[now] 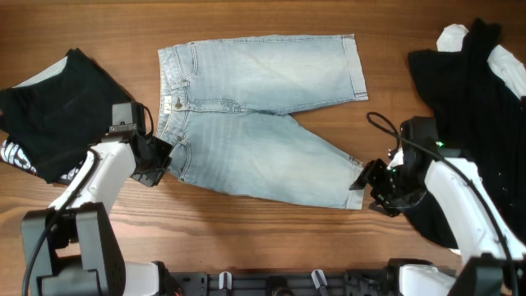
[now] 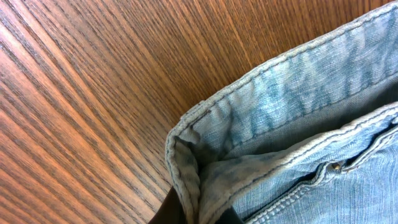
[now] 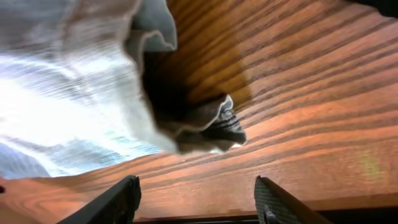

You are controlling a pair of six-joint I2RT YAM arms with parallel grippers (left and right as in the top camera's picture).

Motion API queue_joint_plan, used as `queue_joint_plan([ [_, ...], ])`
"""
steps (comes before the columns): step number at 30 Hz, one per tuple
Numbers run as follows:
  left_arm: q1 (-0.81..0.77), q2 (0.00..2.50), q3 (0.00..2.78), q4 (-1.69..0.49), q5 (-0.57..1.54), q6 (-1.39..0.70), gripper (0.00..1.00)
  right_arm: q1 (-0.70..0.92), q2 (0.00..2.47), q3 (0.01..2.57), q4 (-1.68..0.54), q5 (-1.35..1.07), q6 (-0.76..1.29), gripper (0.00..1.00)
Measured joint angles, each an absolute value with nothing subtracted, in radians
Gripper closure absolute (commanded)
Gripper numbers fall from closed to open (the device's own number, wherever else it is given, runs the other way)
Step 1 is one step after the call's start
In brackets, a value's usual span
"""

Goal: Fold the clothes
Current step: 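Grasp the waistband with the left gripper and leg hem with the right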

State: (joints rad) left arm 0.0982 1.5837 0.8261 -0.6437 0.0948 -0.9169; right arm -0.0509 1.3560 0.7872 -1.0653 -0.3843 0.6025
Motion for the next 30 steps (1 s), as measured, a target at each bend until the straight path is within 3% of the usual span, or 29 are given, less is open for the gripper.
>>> queue_joint_plan([
  [6, 0.098, 1.584, 0.826, -0.655, 0.095, -0.91, 0.96, 0.02, 1.309, 0.742, -1.045, -0.385, 0.655, 0.35],
  [15, 0.098, 1.584, 0.826, -0.685, 0.102, -0.902, 0.96, 0.094, 1.309, 0.547, -0.725, -0.302, 0.867, 0.38],
  [17, 0.098, 1.584, 0.826, -0.708, 0.102, -0.894, 0.96, 0.095, 1.312, 0.546, -0.693, -0.247, 0.885, 0.43],
  [24, 0.097, 1.584, 0.826, -0.759, 0.106, -0.88, 0.96, 0.096, 1.353, 0.546, -0.675, -0.199, 0.905, 0.93],
  [30, 0.096, 1.575, 0.826, -0.844, 0.11, -0.823, 0.96, 0.093, 1.356, 0.541, -0.645, -0.232, 0.887, 0.95],
])
